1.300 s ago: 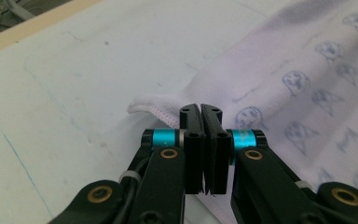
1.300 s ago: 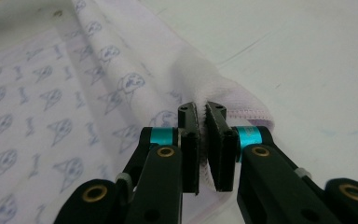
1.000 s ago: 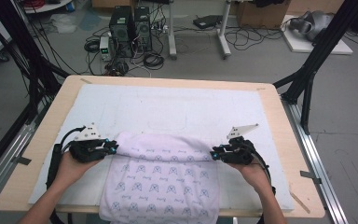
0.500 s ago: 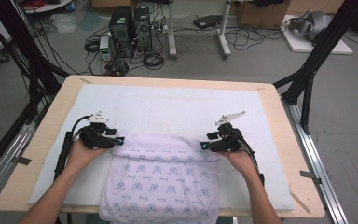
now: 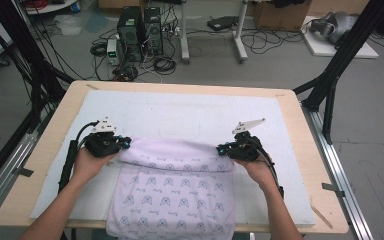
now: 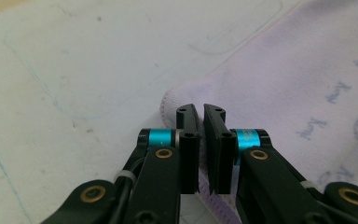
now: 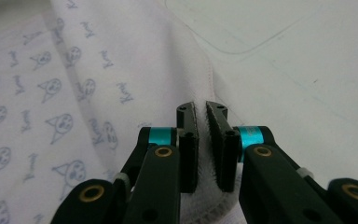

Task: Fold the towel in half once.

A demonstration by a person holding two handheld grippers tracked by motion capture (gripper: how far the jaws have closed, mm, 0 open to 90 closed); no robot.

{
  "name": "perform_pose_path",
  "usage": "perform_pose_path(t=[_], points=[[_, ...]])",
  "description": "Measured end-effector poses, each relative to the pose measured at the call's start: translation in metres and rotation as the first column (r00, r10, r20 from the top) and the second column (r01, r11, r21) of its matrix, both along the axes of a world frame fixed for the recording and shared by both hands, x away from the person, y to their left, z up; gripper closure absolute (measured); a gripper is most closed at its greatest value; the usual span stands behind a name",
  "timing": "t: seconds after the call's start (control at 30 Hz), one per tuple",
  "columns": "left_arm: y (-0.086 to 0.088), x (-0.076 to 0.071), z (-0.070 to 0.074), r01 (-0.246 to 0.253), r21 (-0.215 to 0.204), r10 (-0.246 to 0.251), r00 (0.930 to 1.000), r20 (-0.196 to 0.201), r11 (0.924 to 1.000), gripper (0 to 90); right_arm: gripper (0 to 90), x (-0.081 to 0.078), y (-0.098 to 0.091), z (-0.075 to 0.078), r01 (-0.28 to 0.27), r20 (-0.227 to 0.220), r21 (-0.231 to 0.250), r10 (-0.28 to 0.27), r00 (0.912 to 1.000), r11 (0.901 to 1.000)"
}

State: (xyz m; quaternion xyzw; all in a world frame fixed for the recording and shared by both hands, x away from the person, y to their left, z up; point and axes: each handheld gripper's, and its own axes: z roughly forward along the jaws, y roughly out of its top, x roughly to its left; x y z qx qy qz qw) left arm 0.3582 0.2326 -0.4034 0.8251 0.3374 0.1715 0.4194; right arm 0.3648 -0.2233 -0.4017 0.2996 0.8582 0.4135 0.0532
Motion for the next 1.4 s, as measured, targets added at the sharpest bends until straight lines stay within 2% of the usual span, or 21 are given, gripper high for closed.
perform_pose_path(t=[0.17, 0.3, 0.33, 0.43, 0.47, 0.53, 0.67, 0.77, 0.83, 0.97, 1.03, 1.1, 1.13, 1.17, 1.23, 1.3, 1.4], points=[[0.004, -0.02, 0.014, 0.02, -0.006, -0.02, 0.9984, 0.053, 0.9998, 84.3, 83.1, -0.017, -0.005, 0.018, -0.015, 0.058, 0.027, 0.013, 0.9982, 0.9995], [0.003, -0.044, 0.018, 0.063, 0.01, -0.064, 0.9943, 0.085, 0.9979, 84.2, 82.9, -0.039, -0.008, 0.028, -0.043, 0.094, 0.035, 0.04, 0.9948, 0.9984], [0.003, -0.052, 0.016, 0.077, 0.011, -0.078, 0.9936, 0.082, 0.997, 84.2, 82.9, -0.045, -0.009, 0.028, -0.053, 0.1, 0.035, 0.049, 0.9938, 0.9979], [0.006, -0.078, 0.004, 0.147, 0.004, -0.147, 0.9885, 0.038, 0.9892, 83.7, 79.0, -0.067, -0.011, 0.021, -0.097, 0.076, 0.047, 0.093, 0.9928, 0.9942], [0.007, -0.085, 0.0, 0.162, 0.008, -0.163, 0.9866, 0.015, 0.9867, 81.6, 74.9, -0.074, -0.012, 0.018, -0.117, 0.063, 0.046, 0.114, 0.9915, 0.992], [0.008, -0.092, -0.006, 0.173, 0.021, -0.173, 0.9849, -0.005, 0.9847, 70.2, 70.7, -0.084, -0.016, 0.014, -0.122, 0.059, 0.047, 0.119, 0.9911, 0.9914], [0.006, -0.082, -0.003, 0.154, 0.026, -0.154, 0.9879, -0.017, 0.9877, 57.4, 66.4, -0.083, -0.02, 0.014, -0.086, 0.054, 0.048, 0.083, 0.9951, 0.9952], [-0.002, -0.069, -0.004, 0.148, 0.034, -0.147, 0.9887, -0.033, 0.9885, 52.0, 63.3, -0.078, -0.013, 0.007, -0.098, 0.049, 0.025, 0.096, 0.9941, 0.9949], [-0.007, -0.063, -0.008, 0.158, 0.045, -0.156, 0.9864, -0.052, 0.9864, 51.5, 61.8, -0.074, -0.007, -0.002, -0.115, 0.024, 0.007, 0.115, 0.9931, 0.9933], [-0.015, -0.056, -0.022, 0.176, 0.092, -0.165, 0.979, -0.12, 0.9801, 53.4, 59.5, -0.069, 0.002, -0.023, -0.132, -0.024, -0.008, 0.132, 0.991, 0.9912], [-0.016, -0.054, -0.027, 0.185, 0.102, -0.169, 0.9742, -0.15, 0.9774, 58.0, 59.4, -0.069, 0.006, -0.031, -0.141, -0.042, -0.024, 0.14, 0.9893, 0.9898], [-0.016, -0.055, -0.029, 0.203, 0.09, -0.188, 0.9705, -0.151, 0.9751, 67.6, 60.7, -0.07, 0.009, -0.036, -0.146, -0.05, -0.03, 0.144, 0.9883, 0.9889], [-0.016, -0.056, -0.029, 0.208, 0.09, -0.195, 0.9706, -0.142, 0.9739, 76.3, 64.1, -0.071, 0.009, -0.036, -0.14, -0.046, -0.031, 0.138, 0.9893, 0.9897], [-0.016, -0.057, -0.027, 0.21, 0.088, -0.197, 0.9712, -0.134, 0.9738, 80.5, 73.4, -0.072, 0.008, -0.036, -0.135, -0.04, -0.033, 0.134, 0.9902, 0.9903], [-0.015, -0.061, -0.025, 0.208, 0.091, -0.197, 0.9734, -0.117, 0.9739, 82.2, 83.5, -0.073, 0.009, -0.035, -0.159, -0.05, -0.03, 0.157, 0.9863, 0.9868], [-0.012, -0.065, -0.02, 0.202, 0.078, -0.194, 0.9766, -0.092, 0.9764, 83.0, 88.9, -0.076, 0.011, -0.033, -0.175, -0.043, -0.043, 0.173, 0.984, 0.9837], [-0.007, -0.073, -0.014, 0.195, 0.056, -0.191, 0.9798, -0.059, 0.9793, 83.2, 89.3, -0.081, 0.014, -0.026, -0.192, -0.03, -0.027, 0.191, 0.9812, 0.9811]])
